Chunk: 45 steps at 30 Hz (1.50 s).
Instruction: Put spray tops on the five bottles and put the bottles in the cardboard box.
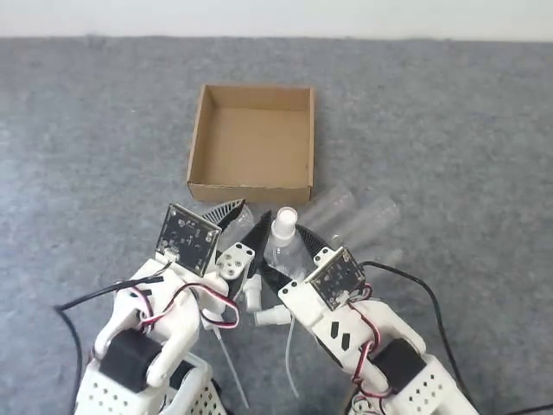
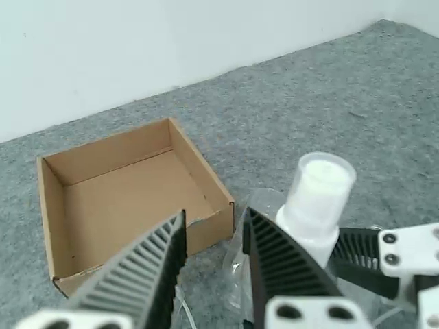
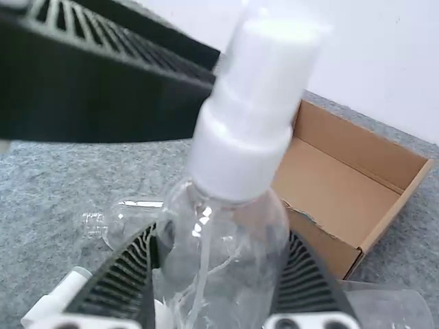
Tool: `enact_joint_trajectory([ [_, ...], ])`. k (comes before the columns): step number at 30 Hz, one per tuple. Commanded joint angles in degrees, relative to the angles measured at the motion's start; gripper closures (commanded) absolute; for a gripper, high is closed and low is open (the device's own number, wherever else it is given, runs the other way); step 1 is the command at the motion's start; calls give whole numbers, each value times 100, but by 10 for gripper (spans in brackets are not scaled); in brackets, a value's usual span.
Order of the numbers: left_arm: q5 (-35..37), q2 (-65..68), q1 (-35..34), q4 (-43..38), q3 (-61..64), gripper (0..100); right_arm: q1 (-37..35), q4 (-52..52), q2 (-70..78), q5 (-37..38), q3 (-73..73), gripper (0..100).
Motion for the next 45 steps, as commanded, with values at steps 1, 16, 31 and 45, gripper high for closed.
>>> enact_joint_trajectory([
  [1,-70,-35,132,62,-163,870,40,-119,-110,-26,-457,993],
  [16,-369,-35,422,229,-268,870,48,-110,-110,-18,-334,993],
  [31,35,-35,-853,53,-470,870,558,57,-110,-26,-281,993],
  [45,44,-35,-2857,-149,242,870,585,57,-110,-26,-114,993],
])
